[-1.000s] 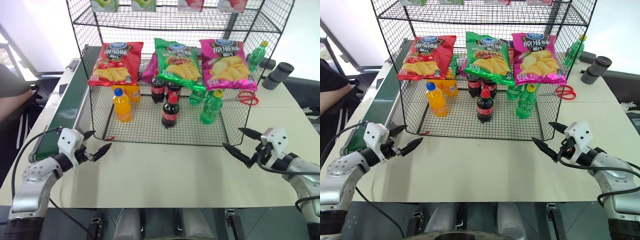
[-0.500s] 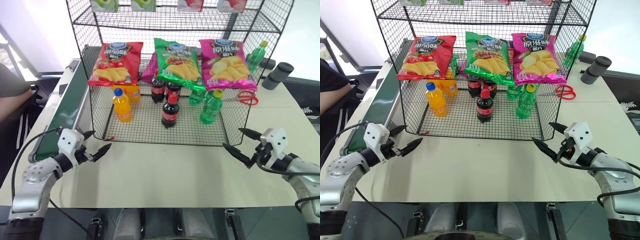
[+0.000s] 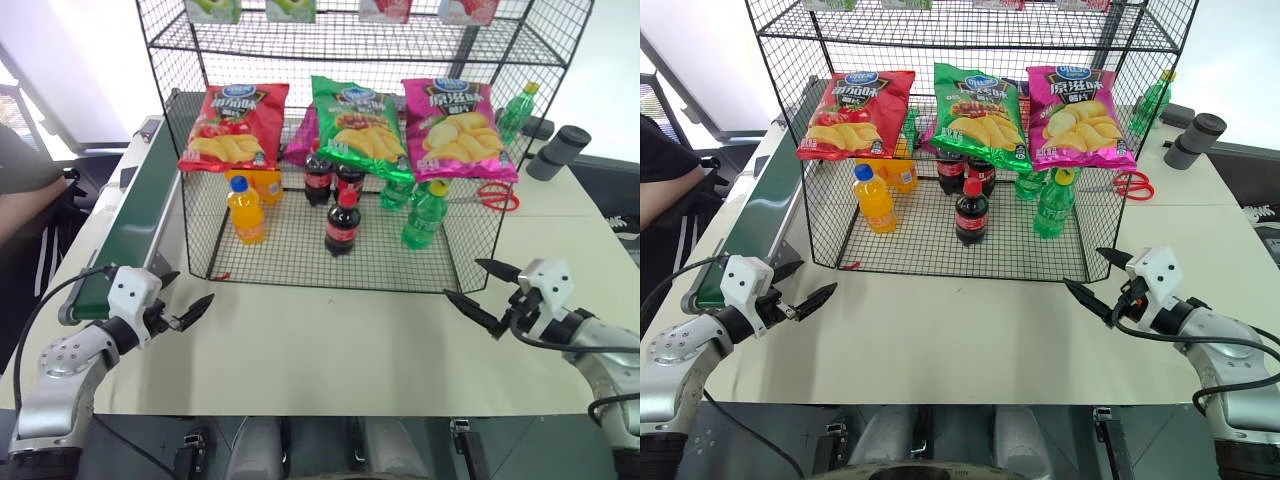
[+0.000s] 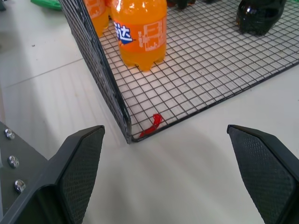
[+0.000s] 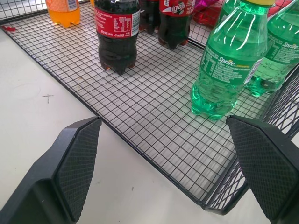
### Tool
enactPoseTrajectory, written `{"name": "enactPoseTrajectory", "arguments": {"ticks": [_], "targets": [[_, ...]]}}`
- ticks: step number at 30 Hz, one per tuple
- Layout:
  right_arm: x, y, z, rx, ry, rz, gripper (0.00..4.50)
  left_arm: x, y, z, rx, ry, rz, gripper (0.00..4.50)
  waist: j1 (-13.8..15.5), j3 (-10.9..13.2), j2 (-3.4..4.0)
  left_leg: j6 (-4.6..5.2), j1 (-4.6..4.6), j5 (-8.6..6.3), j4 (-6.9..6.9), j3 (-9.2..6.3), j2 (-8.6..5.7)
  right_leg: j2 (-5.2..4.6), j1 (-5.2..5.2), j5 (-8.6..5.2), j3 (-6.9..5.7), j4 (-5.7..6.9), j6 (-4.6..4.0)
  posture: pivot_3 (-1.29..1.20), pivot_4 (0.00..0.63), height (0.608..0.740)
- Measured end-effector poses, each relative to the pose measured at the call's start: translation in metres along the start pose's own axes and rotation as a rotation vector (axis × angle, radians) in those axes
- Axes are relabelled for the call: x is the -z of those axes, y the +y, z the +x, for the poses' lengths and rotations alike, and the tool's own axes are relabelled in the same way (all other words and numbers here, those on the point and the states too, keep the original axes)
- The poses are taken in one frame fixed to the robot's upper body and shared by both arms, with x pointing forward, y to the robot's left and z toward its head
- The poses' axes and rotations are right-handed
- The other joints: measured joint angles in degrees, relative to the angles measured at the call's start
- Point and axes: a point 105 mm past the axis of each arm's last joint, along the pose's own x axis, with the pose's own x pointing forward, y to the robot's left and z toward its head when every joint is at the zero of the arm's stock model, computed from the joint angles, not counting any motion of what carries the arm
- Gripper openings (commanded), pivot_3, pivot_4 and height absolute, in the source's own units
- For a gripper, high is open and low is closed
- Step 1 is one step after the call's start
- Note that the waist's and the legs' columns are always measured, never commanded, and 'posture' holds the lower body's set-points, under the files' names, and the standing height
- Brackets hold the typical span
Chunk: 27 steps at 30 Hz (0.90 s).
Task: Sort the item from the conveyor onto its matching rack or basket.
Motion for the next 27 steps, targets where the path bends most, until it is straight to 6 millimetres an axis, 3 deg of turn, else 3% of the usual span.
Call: {"name": "enactPoseTrajectory", "arguments": {"ticks": [27], "targets": [[-0.0021, 0.0017, 0.0072, -0.003, -0.005, -0.016, 4.46, -0.0023, -0.0008, 0.001, 0.004, -0.001, -0.001, 4.5, -0.05, 0.0, 0.0, 0.0, 0.0, 0.0, 0.0, 0.0, 0.0, 0.01, 0.0, 0.0, 0.0, 0.0, 0.0, 0.0, 0.15, 0.74]]}}
